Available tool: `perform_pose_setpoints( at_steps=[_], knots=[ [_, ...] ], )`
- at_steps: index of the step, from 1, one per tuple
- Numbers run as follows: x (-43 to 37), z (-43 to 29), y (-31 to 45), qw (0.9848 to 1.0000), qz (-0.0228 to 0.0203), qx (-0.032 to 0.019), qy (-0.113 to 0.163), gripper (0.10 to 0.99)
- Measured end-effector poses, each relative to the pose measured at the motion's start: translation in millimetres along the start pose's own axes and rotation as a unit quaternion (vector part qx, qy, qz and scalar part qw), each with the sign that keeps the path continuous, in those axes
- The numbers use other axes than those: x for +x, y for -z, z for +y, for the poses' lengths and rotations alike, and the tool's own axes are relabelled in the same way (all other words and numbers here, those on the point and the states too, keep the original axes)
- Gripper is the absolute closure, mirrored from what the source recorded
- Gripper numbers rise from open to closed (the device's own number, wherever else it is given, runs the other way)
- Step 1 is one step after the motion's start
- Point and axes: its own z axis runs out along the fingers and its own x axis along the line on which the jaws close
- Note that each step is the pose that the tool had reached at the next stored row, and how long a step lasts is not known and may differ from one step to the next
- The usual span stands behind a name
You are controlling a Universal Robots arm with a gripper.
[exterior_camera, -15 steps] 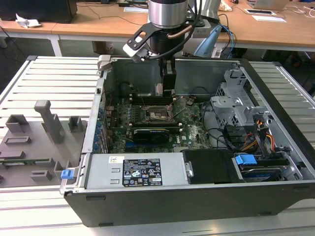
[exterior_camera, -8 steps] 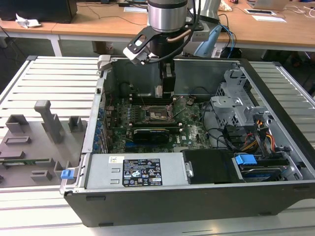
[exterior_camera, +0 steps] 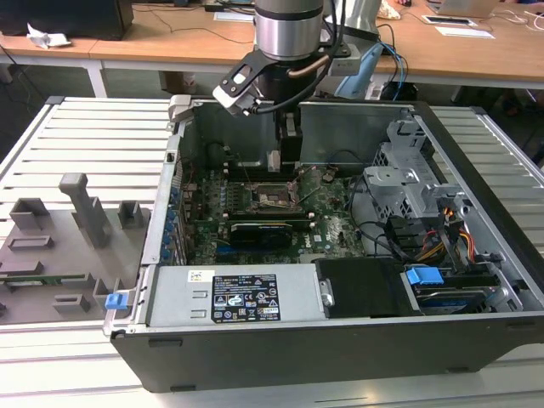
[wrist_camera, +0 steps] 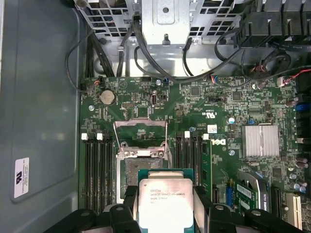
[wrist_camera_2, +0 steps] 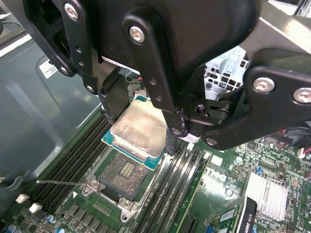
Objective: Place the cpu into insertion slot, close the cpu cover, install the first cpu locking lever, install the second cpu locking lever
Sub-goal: 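Place the cpu into insertion slot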
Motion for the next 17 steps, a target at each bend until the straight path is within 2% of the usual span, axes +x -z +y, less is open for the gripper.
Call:
perform_pose_setpoints(
  at_steps=[17],
  knots=[
    [0.4, -0.7, -8.3, 1.0, 0.0, 0.0, 0.0, 0.549]
  ],
)
